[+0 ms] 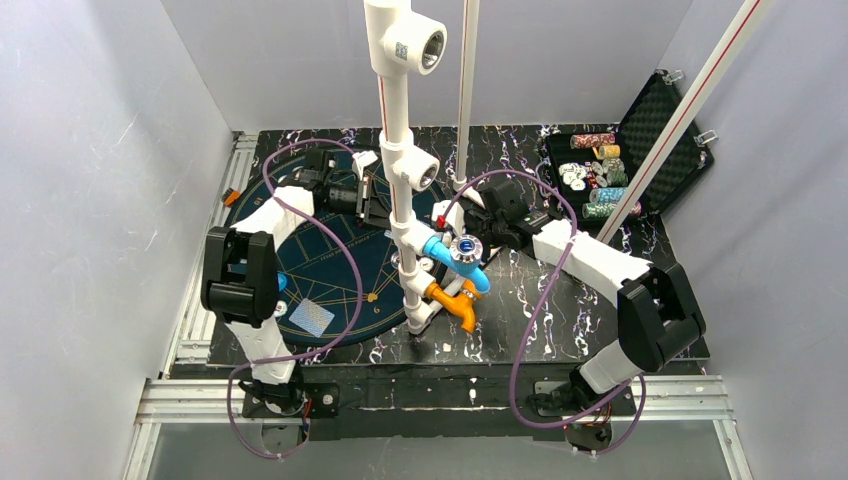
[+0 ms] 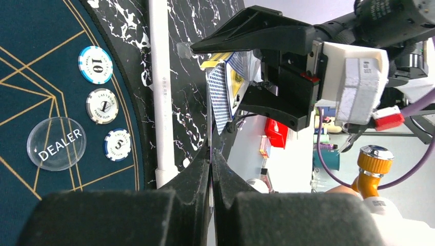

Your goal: Distribute texas hold em gaming equipment

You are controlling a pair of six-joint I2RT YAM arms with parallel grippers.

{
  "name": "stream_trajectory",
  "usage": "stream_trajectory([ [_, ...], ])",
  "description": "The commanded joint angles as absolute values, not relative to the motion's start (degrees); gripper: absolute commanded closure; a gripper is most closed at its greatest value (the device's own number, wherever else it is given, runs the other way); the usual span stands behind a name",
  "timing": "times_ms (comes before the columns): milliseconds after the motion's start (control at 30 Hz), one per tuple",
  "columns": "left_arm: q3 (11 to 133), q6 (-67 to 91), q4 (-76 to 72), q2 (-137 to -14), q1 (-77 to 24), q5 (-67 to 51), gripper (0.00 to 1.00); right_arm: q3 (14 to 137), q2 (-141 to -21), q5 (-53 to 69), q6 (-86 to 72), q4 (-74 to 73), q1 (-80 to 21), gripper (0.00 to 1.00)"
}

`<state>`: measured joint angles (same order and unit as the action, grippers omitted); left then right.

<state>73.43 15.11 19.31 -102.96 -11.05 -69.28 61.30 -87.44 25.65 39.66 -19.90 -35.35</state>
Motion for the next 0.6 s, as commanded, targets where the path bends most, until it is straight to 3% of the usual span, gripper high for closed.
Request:
stream_trajectory([
  [0,72.3,14.0,21.6,-98.1,-8.4,-73.1,1.00,62.2,-84.9,26.8,40.0,-18.0,-35.0,0.99],
  [200,73.6,14.9,21.3,-97.7,1.5,-69.7,1.00,62.1,-84.8,26.7,40.0,-18.1,-34.8,0.99],
  [567,84.1,19.4,20.0,-107.2,17.5,-43.3,1.00,62.6,-84.8,26.5,40.2,-18.6,-34.6,0.99],
])
